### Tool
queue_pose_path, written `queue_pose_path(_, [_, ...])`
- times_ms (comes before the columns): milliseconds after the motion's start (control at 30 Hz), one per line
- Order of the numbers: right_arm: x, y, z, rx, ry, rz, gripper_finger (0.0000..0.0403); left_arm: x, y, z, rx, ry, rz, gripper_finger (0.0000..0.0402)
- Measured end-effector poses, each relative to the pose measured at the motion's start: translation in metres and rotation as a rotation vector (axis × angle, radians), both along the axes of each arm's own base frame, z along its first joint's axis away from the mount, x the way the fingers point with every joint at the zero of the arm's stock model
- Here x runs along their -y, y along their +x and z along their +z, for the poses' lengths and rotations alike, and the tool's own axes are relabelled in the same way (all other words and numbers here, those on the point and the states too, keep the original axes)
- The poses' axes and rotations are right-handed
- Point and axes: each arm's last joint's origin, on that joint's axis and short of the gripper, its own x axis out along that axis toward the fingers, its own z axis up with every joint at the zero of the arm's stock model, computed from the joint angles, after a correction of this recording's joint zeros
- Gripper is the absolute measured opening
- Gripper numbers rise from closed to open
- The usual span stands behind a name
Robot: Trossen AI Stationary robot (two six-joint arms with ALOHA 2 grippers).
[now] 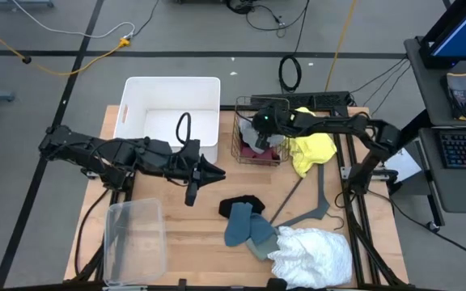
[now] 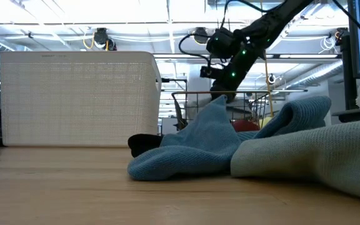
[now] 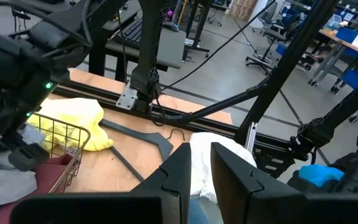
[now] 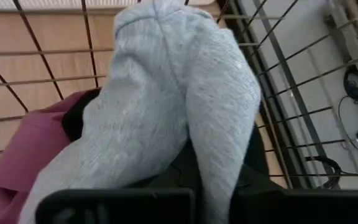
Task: Pick & Place Cloths
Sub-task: Put the gray boxers into the gold wire basket
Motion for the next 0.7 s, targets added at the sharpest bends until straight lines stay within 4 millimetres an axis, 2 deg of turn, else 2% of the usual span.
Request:
queue_pose_path(167, [0.0005, 0.0017, -0.0079, -0.027, 0.012, 0.006, 0.0007, 0.0000, 0.0000, -0.0001, 0.001, 0.024, -0.006, 0.0063])
queue_pose_path(400, [-0.0003, 0.0003, -0.0089, -0.070, -0.009, 0.055, 0.0042, 0.0000, 0.0000, -0.0001, 0.002, 0.037, -0.009, 0.0063])
queue_pose_path(567, [-0.0031, 0.0000, -0.0105, -0.067, 0.045, 0.118, 0.0082, 0.0000, 0.0000, 0.0000, 0.002, 0.037, -0.009, 0.0063])
queue_pose_path(700, [-0.0039, -0.0004, -0.0103, -0.075, 0.043, 0.115, 0.0135, 0.0002, 0.0000, 0.0000, 0.002, 0.032, -0.016, 0.0063])
